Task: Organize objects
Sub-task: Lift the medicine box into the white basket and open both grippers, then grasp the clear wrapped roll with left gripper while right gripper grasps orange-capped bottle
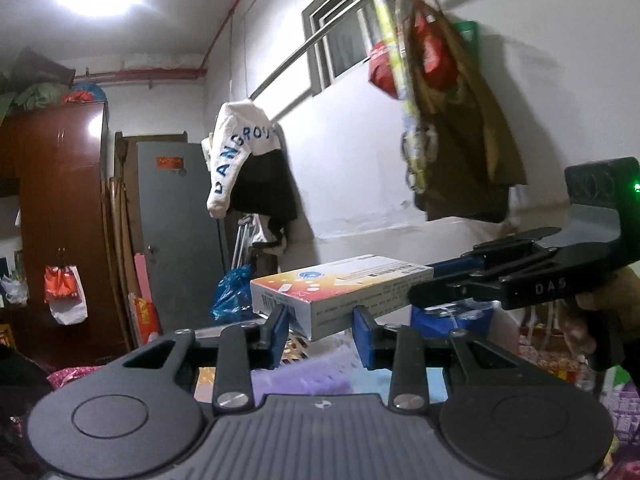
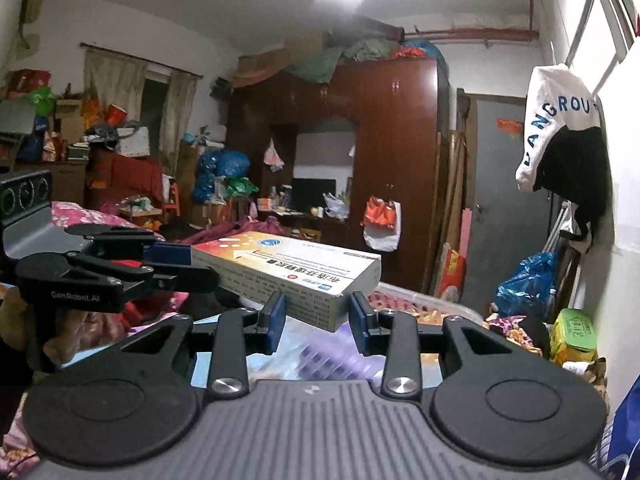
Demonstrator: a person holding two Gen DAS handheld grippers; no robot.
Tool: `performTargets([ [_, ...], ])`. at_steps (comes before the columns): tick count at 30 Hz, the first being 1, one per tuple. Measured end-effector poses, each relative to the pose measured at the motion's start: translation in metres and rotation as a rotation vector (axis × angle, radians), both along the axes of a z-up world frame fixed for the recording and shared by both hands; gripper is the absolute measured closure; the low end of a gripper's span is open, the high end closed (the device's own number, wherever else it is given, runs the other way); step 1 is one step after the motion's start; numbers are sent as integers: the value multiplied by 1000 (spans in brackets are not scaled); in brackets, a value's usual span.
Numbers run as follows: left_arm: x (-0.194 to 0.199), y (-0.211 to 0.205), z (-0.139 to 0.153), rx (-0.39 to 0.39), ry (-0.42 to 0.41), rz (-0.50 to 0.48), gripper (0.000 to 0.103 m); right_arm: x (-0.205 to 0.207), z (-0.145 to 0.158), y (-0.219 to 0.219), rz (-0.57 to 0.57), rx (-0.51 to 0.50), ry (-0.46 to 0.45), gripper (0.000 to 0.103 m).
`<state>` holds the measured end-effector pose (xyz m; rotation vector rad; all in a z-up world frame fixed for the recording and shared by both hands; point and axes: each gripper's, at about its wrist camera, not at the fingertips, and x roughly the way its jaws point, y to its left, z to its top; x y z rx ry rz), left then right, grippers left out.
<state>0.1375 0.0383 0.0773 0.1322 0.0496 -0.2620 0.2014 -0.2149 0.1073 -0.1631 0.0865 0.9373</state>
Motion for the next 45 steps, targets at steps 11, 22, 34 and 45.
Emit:
performTargets([
  [11, 131, 37, -1, -62, 281, 46, 63, 102, -11, 47, -90, -98, 218, 65],
  [22, 192, 45, -19, -129, 465, 140, 61, 137, -35, 64, -181, -182, 381, 64],
  [34, 73, 32, -25, -106, 247, 189, 18, 64, -26, -6, -232, 24, 197, 0],
  [45, -19, 38, -108, -182, 301, 261, 16, -21, -115, -77, -243, 102, 309, 0],
])
